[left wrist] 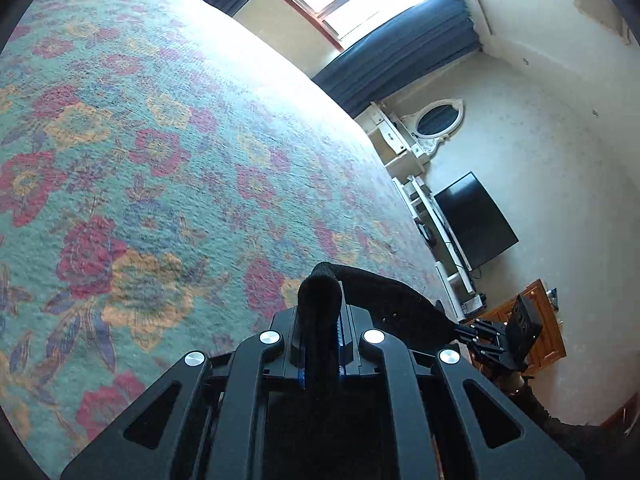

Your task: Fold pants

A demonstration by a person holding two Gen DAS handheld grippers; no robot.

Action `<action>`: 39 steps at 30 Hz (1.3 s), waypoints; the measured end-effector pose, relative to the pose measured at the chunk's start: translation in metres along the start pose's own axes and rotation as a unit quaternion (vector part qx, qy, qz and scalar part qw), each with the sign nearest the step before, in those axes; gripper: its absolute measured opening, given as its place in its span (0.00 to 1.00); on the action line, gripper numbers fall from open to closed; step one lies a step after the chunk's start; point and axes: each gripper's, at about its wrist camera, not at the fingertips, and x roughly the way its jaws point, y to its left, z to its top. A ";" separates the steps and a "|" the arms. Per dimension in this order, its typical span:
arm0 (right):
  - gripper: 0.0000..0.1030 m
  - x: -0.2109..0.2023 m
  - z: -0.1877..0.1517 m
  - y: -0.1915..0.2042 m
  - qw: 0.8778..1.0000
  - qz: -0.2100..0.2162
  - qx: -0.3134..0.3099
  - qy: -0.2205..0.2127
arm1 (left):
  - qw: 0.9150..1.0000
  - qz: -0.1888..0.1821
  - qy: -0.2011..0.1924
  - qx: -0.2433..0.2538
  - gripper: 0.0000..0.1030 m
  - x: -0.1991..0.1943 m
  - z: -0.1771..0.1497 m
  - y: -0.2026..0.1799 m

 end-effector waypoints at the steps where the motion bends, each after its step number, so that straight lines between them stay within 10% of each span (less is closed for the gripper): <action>1: 0.08 -0.007 -0.010 0.013 1.000 -0.007 -0.010 -0.006 | 1.000 -0.005 -0.003 -0.002 0.10 -0.006 -0.010 -0.006; 11: 0.12 -0.010 -0.116 0.090 0.999 0.007 -0.024 0.034 | 0.997 0.002 0.004 -0.072 0.12 -0.053 -0.127 0.010; 14: 0.19 -0.004 -0.135 0.102 0.998 0.016 -0.019 0.053 | 0.993 0.019 0.005 -0.118 0.28 -0.057 -0.151 0.028; 17: 0.26 -0.011 -0.135 0.105 0.999 0.013 -0.009 0.052 | 0.988 0.027 -0.006 -0.152 0.29 -0.070 -0.171 0.035; 20: 0.65 -0.022 -0.131 0.094 0.997 0.052 0.041 0.047 | 0.983 0.049 -0.031 -0.175 0.47 -0.083 -0.181 0.029; 30: 0.67 -0.035 -0.133 0.077 0.985 0.102 0.133 0.043 | 0.965 0.058 -0.090 -0.239 0.61 -0.076 -0.183 0.005; 35: 0.67 -0.029 -0.142 0.069 0.963 0.152 0.217 0.051 | 0.946 0.084 -0.100 -0.295 0.66 -0.072 -0.177 0.008; 39: 0.67 -0.020 -0.148 0.059 0.921 0.216 0.320 0.053 | 0.935 0.104 -0.119 -0.317 0.66 -0.074 -0.182 -0.005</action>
